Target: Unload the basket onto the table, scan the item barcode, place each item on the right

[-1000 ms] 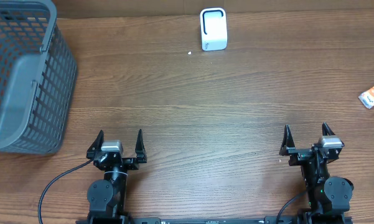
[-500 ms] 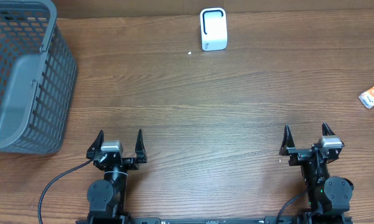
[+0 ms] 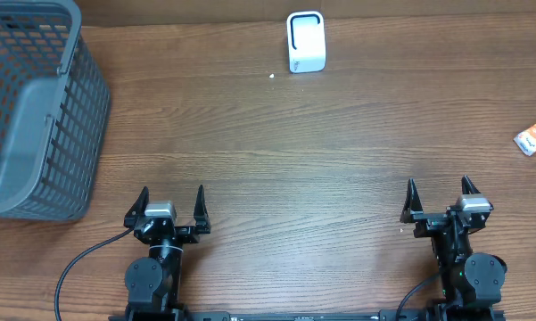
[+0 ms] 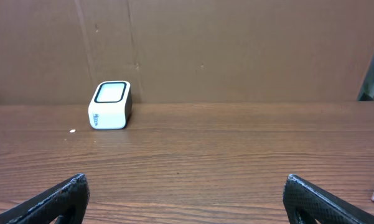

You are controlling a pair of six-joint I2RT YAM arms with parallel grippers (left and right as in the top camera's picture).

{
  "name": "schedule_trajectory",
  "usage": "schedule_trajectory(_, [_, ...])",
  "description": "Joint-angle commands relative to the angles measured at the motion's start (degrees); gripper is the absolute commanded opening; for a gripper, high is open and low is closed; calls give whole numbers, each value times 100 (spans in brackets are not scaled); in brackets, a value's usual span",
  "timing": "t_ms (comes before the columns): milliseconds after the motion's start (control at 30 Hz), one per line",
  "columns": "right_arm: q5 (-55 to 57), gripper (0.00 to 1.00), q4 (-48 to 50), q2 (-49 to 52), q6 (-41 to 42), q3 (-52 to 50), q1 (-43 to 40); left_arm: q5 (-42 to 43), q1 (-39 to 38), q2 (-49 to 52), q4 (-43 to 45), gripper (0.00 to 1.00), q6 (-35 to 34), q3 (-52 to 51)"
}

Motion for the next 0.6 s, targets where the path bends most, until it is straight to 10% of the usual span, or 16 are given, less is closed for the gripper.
schedule_trajectory(0, [72,100,35,-63,-26,-59,-15,26,68,-55,-9,100,116,-22])
schedule_trajectory(567, [74,100,35,-63,-26,-59,-15,74,68,-52,11,100,111,-22])
